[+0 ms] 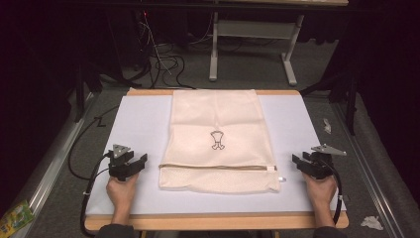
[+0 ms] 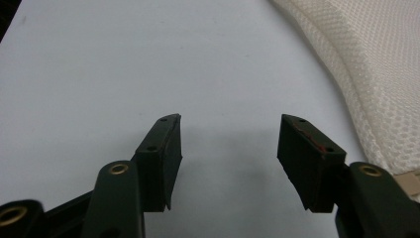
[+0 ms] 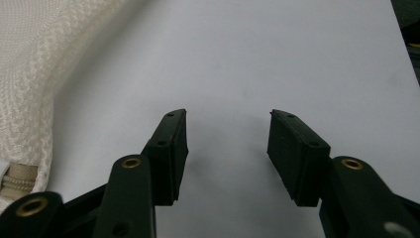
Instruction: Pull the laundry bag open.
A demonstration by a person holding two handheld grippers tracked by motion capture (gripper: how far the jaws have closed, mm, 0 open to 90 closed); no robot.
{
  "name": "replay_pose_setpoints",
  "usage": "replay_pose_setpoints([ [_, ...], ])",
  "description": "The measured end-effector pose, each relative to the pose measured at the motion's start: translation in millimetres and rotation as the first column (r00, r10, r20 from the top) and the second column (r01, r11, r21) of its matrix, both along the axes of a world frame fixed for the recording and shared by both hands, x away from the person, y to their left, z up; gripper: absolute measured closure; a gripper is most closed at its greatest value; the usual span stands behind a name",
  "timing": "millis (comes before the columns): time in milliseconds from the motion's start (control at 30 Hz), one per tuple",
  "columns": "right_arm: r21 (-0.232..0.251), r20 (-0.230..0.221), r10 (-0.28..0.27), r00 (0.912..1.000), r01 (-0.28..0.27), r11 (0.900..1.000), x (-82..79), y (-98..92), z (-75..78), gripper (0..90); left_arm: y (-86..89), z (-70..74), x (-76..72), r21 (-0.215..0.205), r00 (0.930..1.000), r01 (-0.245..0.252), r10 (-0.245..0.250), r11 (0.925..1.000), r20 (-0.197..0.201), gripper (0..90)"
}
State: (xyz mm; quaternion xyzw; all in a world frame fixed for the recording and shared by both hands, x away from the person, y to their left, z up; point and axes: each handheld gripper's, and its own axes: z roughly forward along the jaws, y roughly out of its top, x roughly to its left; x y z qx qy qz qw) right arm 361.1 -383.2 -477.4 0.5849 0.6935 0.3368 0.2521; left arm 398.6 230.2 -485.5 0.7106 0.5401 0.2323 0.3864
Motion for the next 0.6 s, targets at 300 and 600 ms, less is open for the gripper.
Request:
replay_pose_setpoints([
  [300, -0.082, -0.033, 0.003, 0.9995, -0.006, 0.997, 3.0, 9.1, -1.7, 44.0, -1.1, -0.9, 2.5, 0.01, 0.9996, 0.004, -0.004, 0.9999, -0.028, 38.6],
  [600, -0.081, -0.033, 0.003, 0.9994, -0.006, 0.997, 3.0, 9.0, -1.8, 43.7, -0.8, -1.6, 4.7, 0.012, 0.9986, 0.004, -0.003, 0.9999, -0.052, 37.4],
])
